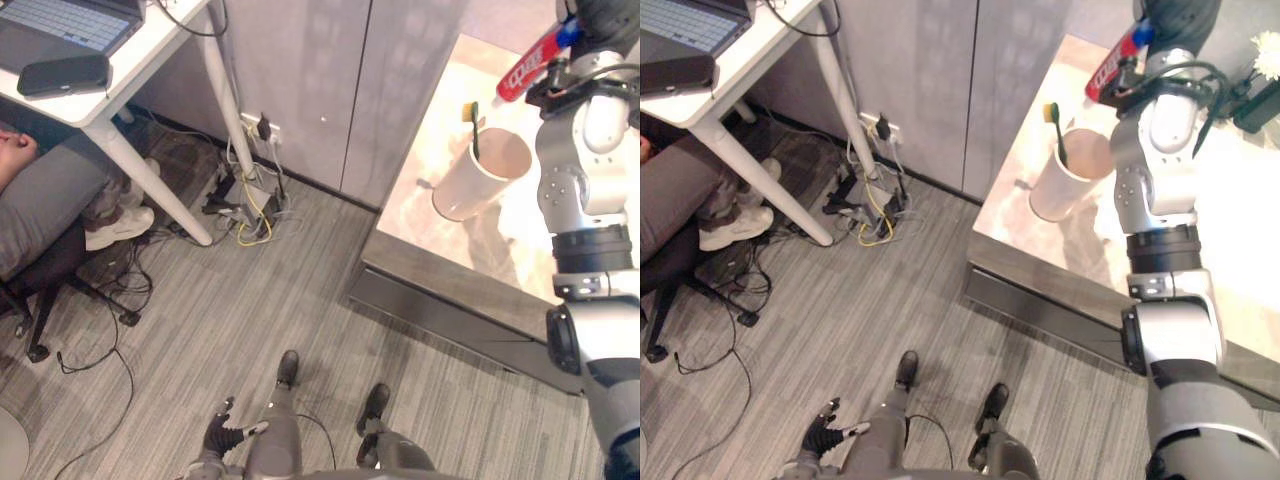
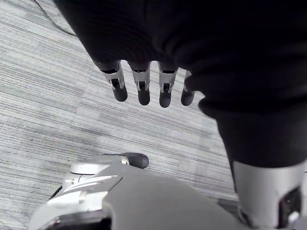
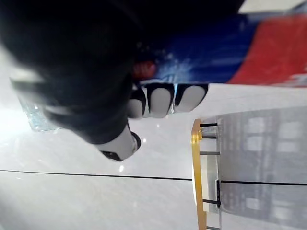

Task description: Organize washtable

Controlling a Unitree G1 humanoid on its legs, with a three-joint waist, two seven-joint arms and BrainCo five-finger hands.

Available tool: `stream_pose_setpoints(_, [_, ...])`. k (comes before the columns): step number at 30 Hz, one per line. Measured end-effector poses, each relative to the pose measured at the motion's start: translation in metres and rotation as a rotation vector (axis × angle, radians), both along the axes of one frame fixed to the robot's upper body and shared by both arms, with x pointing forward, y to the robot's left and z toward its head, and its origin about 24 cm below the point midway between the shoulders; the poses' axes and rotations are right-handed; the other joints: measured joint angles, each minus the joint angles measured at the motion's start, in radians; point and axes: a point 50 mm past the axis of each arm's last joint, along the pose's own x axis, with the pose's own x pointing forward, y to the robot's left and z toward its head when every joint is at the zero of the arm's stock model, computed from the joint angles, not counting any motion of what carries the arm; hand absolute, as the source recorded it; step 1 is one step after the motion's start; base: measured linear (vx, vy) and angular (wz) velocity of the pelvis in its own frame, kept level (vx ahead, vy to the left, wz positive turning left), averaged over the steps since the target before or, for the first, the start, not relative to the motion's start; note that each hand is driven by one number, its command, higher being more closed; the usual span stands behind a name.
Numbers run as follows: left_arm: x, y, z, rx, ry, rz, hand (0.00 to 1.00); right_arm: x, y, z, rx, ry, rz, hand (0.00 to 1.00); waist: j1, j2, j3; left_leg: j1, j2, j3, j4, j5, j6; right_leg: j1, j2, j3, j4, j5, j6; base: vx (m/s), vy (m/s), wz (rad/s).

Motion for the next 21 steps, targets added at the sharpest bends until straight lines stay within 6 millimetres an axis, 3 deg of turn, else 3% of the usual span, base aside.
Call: stream_pose_setpoints(21, [0.001, 0.000, 0.001, 0.000, -0.005, -0.002, 0.00, 0.000, 0.001, -0.014, -0.004, 0.024, 0.001, 1.00, 0.001, -0.001, -0.001, -0.013, -0.001, 0.006, 0.000, 0.004, 0.004, -0.024, -0.001, 0.006, 0.015, 0.000, 0.000, 0.00, 0.000, 0.00])
